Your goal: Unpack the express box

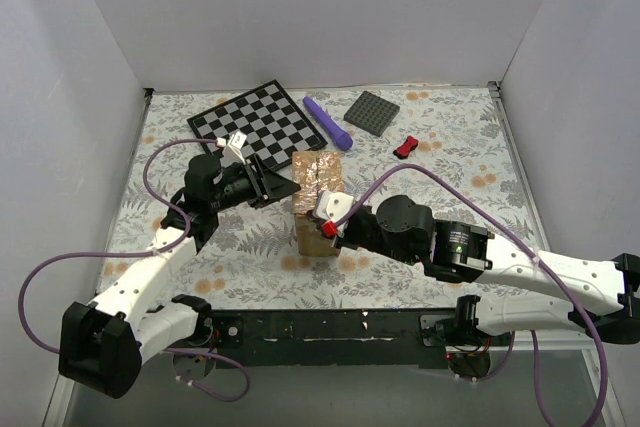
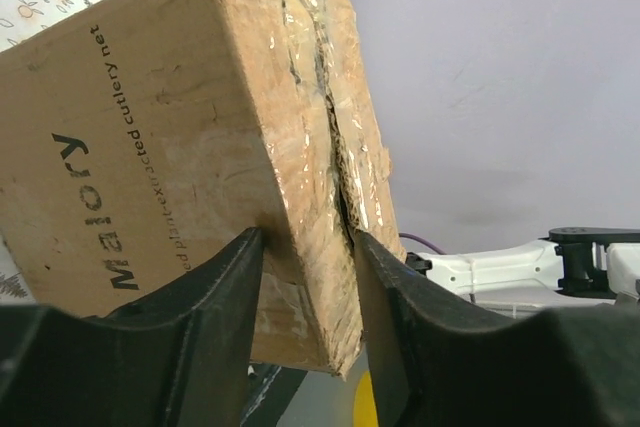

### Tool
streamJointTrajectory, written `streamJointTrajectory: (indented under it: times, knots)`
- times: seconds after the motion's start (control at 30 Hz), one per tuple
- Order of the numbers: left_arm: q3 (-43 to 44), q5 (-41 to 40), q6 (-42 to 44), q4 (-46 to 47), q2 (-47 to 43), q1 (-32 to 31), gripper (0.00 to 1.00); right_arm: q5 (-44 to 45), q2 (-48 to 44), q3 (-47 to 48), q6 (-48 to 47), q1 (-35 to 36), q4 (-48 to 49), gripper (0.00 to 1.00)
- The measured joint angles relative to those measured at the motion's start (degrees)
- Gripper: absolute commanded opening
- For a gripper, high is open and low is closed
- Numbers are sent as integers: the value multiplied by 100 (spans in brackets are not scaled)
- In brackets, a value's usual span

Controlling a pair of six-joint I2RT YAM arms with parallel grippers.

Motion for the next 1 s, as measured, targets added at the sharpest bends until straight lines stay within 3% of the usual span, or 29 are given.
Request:
streamJointTrajectory:
  times: [0.27, 0.37, 0.43, 1.0]
  knots:
    - [74, -24, 214, -334, 28, -83, 24, 9, 63, 74, -20, 2, -94, 1]
    - [127, -50, 271, -361, 94, -146, 13, 9, 81, 90, -33, 4, -127, 1]
    - [146, -79, 269, -361, 120, -181, 0, 9, 87, 107, -44, 4, -131, 1]
    - [529, -87, 754, -717, 385, -339, 0, -20, 68, 151, -151, 46, -243, 1]
